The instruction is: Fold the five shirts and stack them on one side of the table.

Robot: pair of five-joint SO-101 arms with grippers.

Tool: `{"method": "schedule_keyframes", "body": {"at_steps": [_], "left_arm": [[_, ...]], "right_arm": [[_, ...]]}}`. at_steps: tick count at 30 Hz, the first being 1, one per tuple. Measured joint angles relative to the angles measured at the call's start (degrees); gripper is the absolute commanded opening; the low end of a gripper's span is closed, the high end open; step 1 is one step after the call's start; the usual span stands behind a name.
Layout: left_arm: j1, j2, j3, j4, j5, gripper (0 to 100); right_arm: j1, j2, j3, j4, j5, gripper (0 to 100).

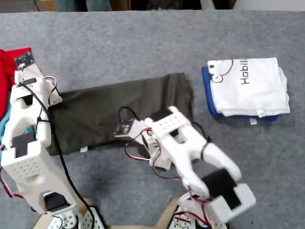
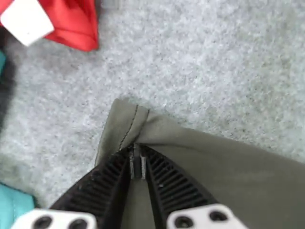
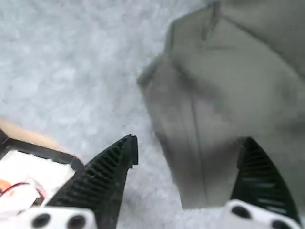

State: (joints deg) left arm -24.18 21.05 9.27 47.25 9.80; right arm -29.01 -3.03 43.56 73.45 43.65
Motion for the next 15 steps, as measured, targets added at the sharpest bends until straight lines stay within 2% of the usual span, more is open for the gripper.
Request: {"method": "schedule_keyframes", "body": {"at_steps": [7,11,15], "left_arm": [[0.0,0.0,0.0,0.0,0.0,3],[0.0,0.0,0.0,0.0,0.0,3],[-0.1,0.0,0.0,0.0,0.0,3]], "right_arm": [[2.5,5.1,-1.1,-8.0,0.1,1.5],[8.2,5.3,-2.6,-11.8,-1.2,1.5],[11.7,8.0,-7.1,-9.8,-1.7,1.5]]}}
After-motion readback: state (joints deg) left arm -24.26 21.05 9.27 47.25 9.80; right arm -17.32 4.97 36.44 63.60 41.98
